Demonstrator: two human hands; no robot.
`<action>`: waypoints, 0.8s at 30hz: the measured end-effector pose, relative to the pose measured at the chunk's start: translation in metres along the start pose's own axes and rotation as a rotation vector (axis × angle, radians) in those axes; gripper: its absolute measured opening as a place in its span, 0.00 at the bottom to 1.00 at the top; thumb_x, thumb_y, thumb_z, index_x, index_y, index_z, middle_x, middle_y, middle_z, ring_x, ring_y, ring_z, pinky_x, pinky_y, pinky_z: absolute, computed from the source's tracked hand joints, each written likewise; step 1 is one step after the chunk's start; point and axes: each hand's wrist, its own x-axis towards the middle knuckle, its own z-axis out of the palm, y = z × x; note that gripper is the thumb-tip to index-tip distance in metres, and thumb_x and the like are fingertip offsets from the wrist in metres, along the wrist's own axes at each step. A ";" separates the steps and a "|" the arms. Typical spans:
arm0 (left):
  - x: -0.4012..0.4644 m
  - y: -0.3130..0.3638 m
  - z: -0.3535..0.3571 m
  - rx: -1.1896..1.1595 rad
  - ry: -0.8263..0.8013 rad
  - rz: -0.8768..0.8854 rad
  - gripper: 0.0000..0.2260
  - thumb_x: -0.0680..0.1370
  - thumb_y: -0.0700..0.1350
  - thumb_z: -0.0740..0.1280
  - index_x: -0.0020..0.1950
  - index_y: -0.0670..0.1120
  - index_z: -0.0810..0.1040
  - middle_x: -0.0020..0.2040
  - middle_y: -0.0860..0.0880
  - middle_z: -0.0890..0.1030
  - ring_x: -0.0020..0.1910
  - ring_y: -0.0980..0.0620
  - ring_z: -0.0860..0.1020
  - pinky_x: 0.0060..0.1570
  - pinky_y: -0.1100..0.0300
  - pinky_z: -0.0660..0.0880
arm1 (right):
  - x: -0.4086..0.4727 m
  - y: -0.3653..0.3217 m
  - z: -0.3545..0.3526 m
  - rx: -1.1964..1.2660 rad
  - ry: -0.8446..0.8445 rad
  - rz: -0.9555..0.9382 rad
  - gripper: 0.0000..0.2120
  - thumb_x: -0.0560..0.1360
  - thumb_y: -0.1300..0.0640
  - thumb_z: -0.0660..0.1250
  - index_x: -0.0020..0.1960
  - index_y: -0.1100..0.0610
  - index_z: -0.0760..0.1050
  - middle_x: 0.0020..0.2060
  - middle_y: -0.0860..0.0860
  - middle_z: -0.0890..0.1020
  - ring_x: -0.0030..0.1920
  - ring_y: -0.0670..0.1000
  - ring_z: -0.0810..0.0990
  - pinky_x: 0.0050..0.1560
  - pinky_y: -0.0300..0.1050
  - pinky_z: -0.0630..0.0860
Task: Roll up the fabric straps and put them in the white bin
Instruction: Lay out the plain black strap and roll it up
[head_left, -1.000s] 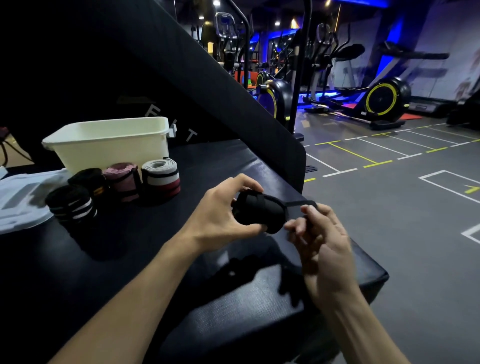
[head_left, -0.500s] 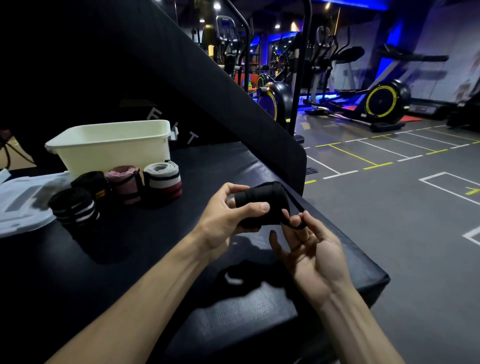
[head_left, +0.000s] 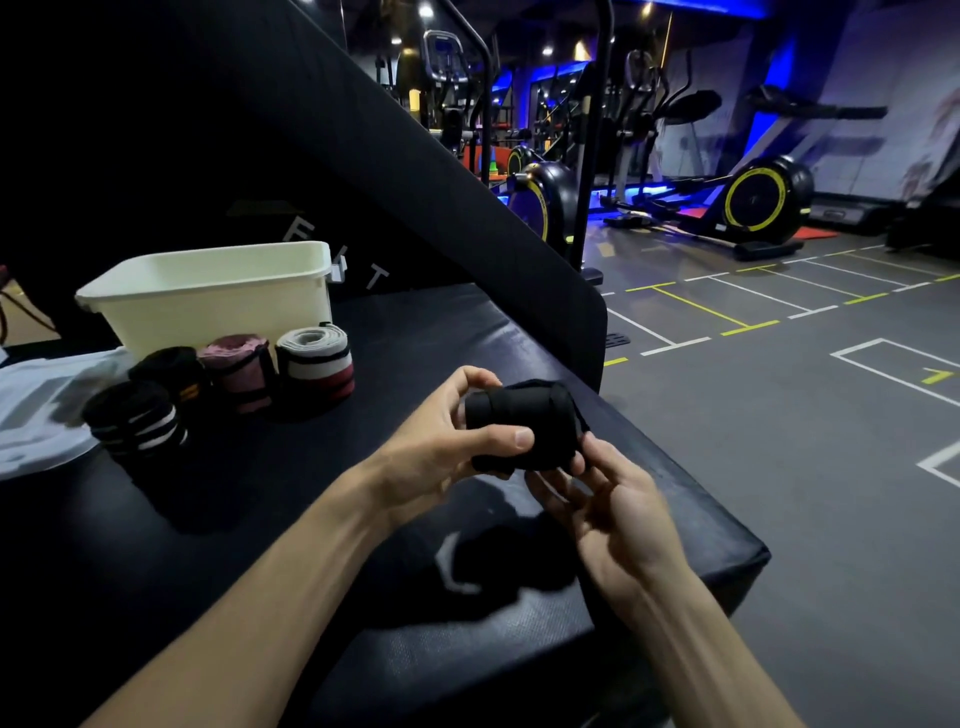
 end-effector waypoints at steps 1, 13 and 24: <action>0.000 -0.002 0.001 0.019 -0.002 -0.002 0.25 0.67 0.39 0.78 0.59 0.46 0.71 0.52 0.48 0.79 0.49 0.48 0.82 0.45 0.54 0.82 | 0.001 0.001 -0.001 -0.019 0.001 -0.045 0.12 0.82 0.61 0.62 0.39 0.57 0.73 0.31 0.53 0.73 0.39 0.53 0.79 0.41 0.48 0.85; 0.003 -0.002 0.013 0.057 0.134 0.043 0.21 0.77 0.48 0.70 0.66 0.40 0.73 0.54 0.44 0.82 0.51 0.48 0.83 0.43 0.55 0.80 | -0.004 -0.007 0.001 -0.076 0.017 -0.169 0.11 0.82 0.61 0.63 0.40 0.57 0.73 0.32 0.54 0.79 0.38 0.50 0.81 0.58 0.58 0.81; 0.007 0.001 0.010 -0.127 0.207 0.036 0.25 0.80 0.50 0.69 0.71 0.36 0.72 0.57 0.39 0.83 0.53 0.47 0.84 0.45 0.54 0.81 | -0.017 -0.005 0.007 -0.209 -0.032 -0.040 0.09 0.80 0.52 0.64 0.40 0.51 0.74 0.35 0.49 0.82 0.42 0.48 0.83 0.45 0.48 0.72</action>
